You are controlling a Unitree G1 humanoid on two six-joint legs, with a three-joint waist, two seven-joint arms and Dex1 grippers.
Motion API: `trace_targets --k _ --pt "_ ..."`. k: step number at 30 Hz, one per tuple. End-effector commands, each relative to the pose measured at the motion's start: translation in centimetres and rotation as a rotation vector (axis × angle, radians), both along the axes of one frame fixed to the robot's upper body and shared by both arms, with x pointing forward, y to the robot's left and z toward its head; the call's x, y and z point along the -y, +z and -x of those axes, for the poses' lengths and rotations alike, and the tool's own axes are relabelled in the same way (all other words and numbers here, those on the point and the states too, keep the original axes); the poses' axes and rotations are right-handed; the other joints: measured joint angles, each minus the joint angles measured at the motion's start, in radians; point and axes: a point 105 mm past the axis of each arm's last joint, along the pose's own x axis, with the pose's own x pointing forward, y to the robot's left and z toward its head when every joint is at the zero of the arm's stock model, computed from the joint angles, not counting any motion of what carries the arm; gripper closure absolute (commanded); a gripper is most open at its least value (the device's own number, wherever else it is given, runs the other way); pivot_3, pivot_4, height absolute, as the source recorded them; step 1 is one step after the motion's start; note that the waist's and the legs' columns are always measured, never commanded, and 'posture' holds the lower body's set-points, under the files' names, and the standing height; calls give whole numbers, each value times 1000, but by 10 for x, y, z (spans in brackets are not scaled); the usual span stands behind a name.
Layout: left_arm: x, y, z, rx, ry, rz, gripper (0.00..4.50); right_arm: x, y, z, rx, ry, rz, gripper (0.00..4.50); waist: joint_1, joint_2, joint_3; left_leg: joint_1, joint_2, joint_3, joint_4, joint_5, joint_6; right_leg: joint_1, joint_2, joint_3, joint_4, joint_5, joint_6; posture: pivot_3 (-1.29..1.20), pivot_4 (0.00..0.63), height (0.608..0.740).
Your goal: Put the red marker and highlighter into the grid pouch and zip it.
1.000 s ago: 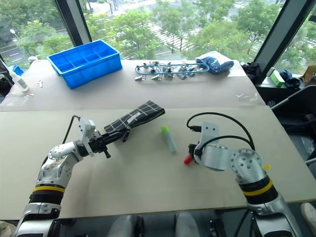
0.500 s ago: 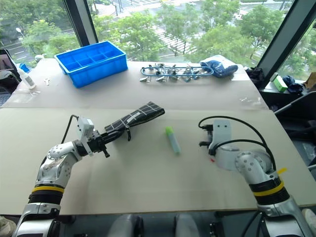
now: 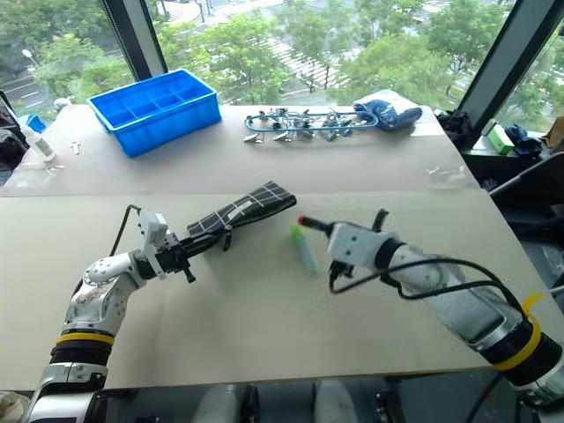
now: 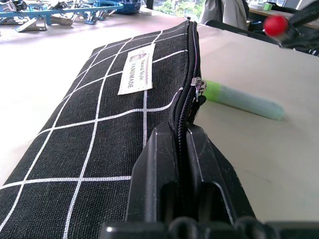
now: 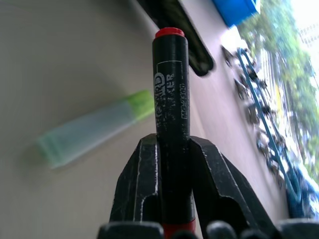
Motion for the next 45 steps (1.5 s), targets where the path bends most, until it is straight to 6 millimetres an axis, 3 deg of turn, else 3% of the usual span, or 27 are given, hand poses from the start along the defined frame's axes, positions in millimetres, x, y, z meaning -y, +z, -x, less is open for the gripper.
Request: trace_targets --k 1,6,9,16,30,35,39,45 --pt "3 14 0 45 -29 7 4500 -6 21 -19 172 21 82 4056 -1 0 0 0 0 0 0 0 0 0 0 0 0 0 0 0 150 740" --pt "4 15 1 43 -35 5 4500 -23 39 -43 250 -4 73 4056 -2 0 0 1 1 6 0 1 -2 0 1 -1 1 -1 -1 0 150 740" --pt "4 16 1 44 -37 3 4500 -33 44 -48 266 13 69 4056 -2 0 0 0 1 7 0 1 -2 0 1 -1 2 -1 -2 0 150 740" --pt "6 20 3 51 -48 1 4500 -50 32 -51 269 65 95 4056 0 0 0 1 0 7 0 1 -3 0 1 -2 2 -1 -2 0 150 740" --pt "7 26 -1 57 -60 0 4500 -30 44 -61 335 16 127 4056 -2 1 1 1 0 7 0 4 -6 0 1 -2 2 -1 -2 0 150 740" --pt "7 27 -2 58 -65 -2 4500 -31 39 -62 328 15 140 4056 -2 1 1 1 0 8 0 4 -6 0 1 -2 2 -1 -2 0 150 740" --pt "8 27 -1 56 -70 -4 4500 -51 37 -62 340 53 128 4056 -3 1 1 1 0 8 0 4 -7 0 1 -2 2 -1 -2 0 150 740" --pt "9 28 -2 58 -75 -6 4500 -82 13 -53 336 164 170 4056 -5 1 1 1 1 8 0 4 -7 0 1 -2 3 -1 -2 0 150 740"
